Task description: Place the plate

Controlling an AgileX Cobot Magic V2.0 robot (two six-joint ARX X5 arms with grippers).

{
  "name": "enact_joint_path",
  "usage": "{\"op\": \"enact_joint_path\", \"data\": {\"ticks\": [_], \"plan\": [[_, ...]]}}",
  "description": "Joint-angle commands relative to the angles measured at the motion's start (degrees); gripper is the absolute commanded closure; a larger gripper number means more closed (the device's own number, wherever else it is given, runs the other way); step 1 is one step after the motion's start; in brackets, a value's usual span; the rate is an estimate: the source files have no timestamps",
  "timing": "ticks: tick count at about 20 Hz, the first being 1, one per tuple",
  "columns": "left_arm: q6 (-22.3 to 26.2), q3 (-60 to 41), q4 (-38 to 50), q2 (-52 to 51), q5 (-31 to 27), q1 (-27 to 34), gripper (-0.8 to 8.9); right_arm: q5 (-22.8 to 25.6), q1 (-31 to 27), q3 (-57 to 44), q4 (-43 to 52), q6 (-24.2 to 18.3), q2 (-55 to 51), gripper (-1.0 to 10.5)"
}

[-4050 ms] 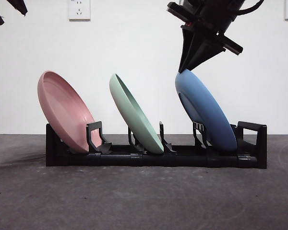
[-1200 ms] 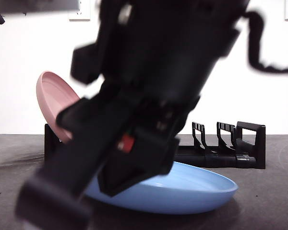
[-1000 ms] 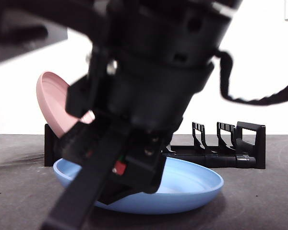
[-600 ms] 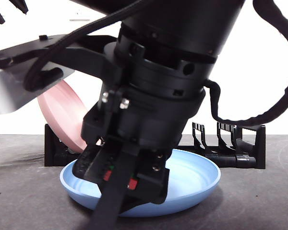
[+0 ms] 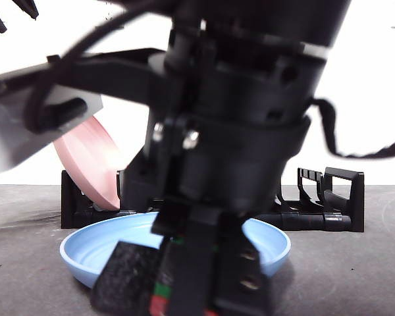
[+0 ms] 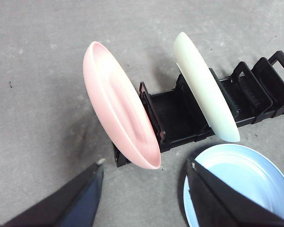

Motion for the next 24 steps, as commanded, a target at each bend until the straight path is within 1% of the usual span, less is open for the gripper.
{"op": "enact_joint_path", "data": {"ticks": [1,4,7,9,11,12,14,17,19,21,22,23,24], "plan": [[-0.17,1.33,0.44,0.52,-0.11,-0.13,5.32,1.42,1.95,2.89,-2.01,1.36,-1.25,6.7],[-0.15,1.33,0.44,0.52,-0.11,-0.13,5.32,3.82,3.32,6.6,-2.38,1.46,-6.19,6.0],[-0.17,1.33,0.44,0.52,-0.11,-0.13,5.32,6.29,3.32,10.91,-2.45,1.9,-12.52,6.1],[-0.17,1.33,0.44,0.52,-0.11,-0.13,5.32,6.47,0.39,13.42,-2.62,2.16,-17.64,6.2],[-0.2,1.33,0.68,0.52,-0.11,-0.15,5.32,5.11,-5.68,15.08,-3.28,2.14,-22.49,6.2],[-0.24,1.33,1.09,0.46,-0.11,-0.15,5.32,3.54,-10.32,15.23,-3.26,2.1,-25.27,6.2],[-0.79,1.33,2.29,0.46,-0.09,-0.17,5.32,-1.51,-19.96,15.23,-4.02,1.68,-29.62,6.2],[-2.08,1.36,3.76,0.46,-0.09,-0.2,5.33,-13.11,-38.25,15.21,-5.79,0.46,-34.16,6.2],[-2.86,1.36,4.94,0.46,-0.09,-0.17,5.33,-22.62,-50.14,15.21,-6.03,-0.57,-34.88,6.2],[-3.41,1.33,6.49,0.46,-0.11,-0.17,5.33,-33.27,-60.94,15.19,-5.75,-0.46,-34.23,6.2],[-3.98,1.36,7.26,0.48,-0.11,-0.17,5.33,-37.07,-65.44,15.19,-5.73,-0.46,-33.59,6.3],[-4.85,1.33,8.04,0.5,-0.11,-0.17,5.33,-39.3,-69.24,15.19,-5.66,-0.44,-32.65,6.6],[-5.35,1.33,8.87,0.52,-0.11,-0.17,5.33,-40.13,-71.41,15.19,-5.4,-0.09,-31.74,7.1]]}}
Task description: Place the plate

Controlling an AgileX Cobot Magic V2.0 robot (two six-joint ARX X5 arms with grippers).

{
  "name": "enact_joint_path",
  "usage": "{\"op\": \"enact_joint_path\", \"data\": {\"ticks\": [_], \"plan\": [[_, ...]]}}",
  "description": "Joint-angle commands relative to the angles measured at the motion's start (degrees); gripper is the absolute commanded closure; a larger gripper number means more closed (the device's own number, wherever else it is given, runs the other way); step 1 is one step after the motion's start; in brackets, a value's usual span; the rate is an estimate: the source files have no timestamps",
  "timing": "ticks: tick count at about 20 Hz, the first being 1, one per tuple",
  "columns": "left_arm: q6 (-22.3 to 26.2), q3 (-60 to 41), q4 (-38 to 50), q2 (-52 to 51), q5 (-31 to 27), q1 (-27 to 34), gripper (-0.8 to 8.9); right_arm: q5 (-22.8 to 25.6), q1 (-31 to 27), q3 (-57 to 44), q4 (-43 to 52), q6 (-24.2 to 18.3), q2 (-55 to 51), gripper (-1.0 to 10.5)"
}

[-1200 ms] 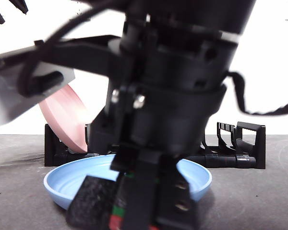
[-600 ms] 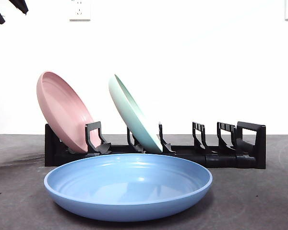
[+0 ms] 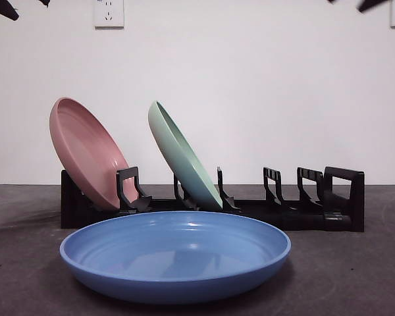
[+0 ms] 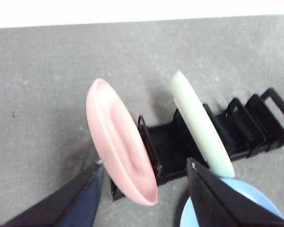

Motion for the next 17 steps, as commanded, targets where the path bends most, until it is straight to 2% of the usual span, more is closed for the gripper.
{"op": "enact_joint_path", "data": {"ticks": [1,4,6,8,9,12,17], "plan": [[-2.21,1.33,2.25,0.57,-0.11,-0.17,5.33,-1.68,-4.79,0.63,1.14,0.13,2.69,7.4],[-2.56,1.36,3.13,0.96,-1.4,-0.22,5.33,-1.64,-6.93,0.63,2.47,1.36,5.18,7.4],[-2.54,1.77,3.52,2.36,-6.27,-0.46,5.29,-1.64,-6.82,0.63,2.54,1.46,5.9,7.4],[-3.02,3.54,3.13,4.72,-9.53,-1.05,4.89,-1.66,-6.82,0.63,2.93,1.6,6.03,7.4],[-4.74,5.25,2.08,6.36,-10.4,-1.31,4.47,-1.66,-6.82,0.63,2.97,1.7,6.03,7.4],[-6.62,11.93,-3.87,12.13,-10.47,-1.81,4.29,-1.6,-6.82,0.63,2.97,1.7,6.03,7.4],[-6.62,25.62,-15.5,23.85,-11.21,-3.78,4.43,-1.18,-6.82,0.63,3.08,2.78,6.03,7.4]]}}
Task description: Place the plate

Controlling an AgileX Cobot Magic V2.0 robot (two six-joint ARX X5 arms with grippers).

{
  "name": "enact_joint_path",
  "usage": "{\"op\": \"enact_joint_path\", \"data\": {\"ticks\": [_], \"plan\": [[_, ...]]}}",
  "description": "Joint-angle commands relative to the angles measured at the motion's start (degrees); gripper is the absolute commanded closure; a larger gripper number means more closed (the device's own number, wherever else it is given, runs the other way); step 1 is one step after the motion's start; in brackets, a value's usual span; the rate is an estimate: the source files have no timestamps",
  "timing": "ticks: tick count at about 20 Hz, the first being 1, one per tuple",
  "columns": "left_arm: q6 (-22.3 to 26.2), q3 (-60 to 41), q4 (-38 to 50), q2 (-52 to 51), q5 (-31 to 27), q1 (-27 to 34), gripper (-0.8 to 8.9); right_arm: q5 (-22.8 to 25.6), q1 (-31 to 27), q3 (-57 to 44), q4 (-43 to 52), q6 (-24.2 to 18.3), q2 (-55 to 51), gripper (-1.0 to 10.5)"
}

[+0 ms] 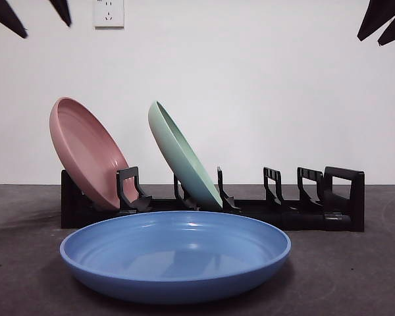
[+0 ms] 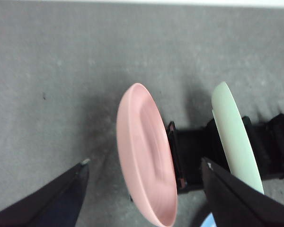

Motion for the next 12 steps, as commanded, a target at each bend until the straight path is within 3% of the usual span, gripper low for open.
{"op": "enact_joint_path", "data": {"ticks": [1,7,12], "plan": [[-0.79,9.01,-6.25,7.67,-2.03,-1.68,4.43,0.07,0.09,0.66,0.63,1.4,0.57,7.4],[-0.57,27.54,-19.85,24.44,-9.55,-5.14,4.44,0.2,0.09,0.66,0.66,2.43,0.57,7.4],[-0.46,31.93,-24.3,31.76,-14.53,-5.4,4.43,0.28,0.09,0.66,0.63,2.62,0.57,7.4]]}}
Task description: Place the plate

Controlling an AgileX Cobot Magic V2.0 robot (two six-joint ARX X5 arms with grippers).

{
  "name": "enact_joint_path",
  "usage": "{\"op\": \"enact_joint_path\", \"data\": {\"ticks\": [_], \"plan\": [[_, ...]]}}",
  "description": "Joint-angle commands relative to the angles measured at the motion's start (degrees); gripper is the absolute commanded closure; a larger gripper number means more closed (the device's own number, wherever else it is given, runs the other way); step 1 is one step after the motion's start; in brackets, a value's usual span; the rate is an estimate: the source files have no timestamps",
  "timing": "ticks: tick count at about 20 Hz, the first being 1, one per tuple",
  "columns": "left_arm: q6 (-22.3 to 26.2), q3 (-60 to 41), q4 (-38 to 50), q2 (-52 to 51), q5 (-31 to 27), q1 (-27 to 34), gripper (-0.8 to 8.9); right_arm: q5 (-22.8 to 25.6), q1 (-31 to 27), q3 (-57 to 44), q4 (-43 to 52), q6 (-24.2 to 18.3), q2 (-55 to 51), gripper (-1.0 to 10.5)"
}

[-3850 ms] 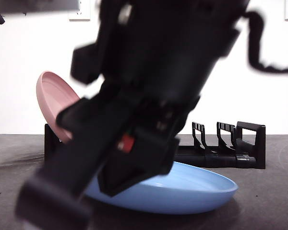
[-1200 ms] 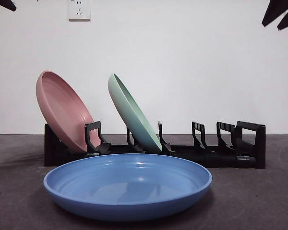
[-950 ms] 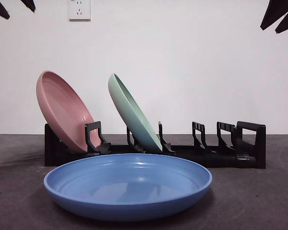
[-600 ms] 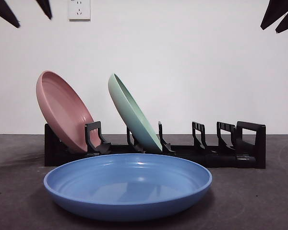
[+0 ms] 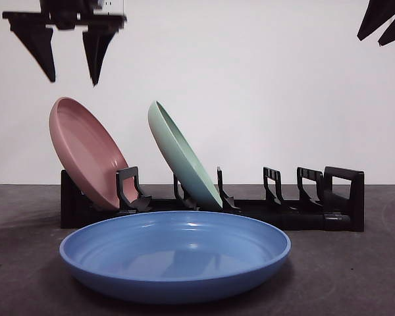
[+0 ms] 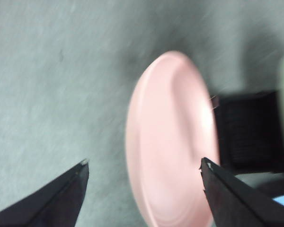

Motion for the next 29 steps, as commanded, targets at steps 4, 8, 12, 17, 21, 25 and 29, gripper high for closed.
{"op": "enact_joint_path", "data": {"ticks": [4,8,12,17,21,25,29], "plan": [[-0.04,1.77,-0.35,4.66,-1.18,0.04,4.47,0.26,0.09,0.66,0.55,0.72,0.57,7.4],[0.2,1.77,0.24,5.11,-1.36,0.04,5.78,1.4,0.09,0.66,0.48,0.72,0.57,7.4],[1.07,1.77,-0.04,5.11,-1.36,0.07,7.42,1.92,0.09,0.66,0.35,0.72,0.57,7.4],[1.07,1.77,-0.39,5.11,-1.36,0.07,7.96,1.92,0.09,0.66,0.31,0.74,0.57,7.4],[1.27,1.77,0.02,5.11,-1.36,0.07,7.96,1.9,0.09,0.66,0.31,0.74,0.57,7.4],[1.7,2.14,0.07,5.11,-2.03,0.0,7.96,1.92,0.09,0.66,0.31,0.74,0.57,7.4],[2.49,3.72,-0.13,5.09,-4.37,-0.04,7.96,1.92,0.09,0.66,0.31,0.74,0.57,7.4]]}}
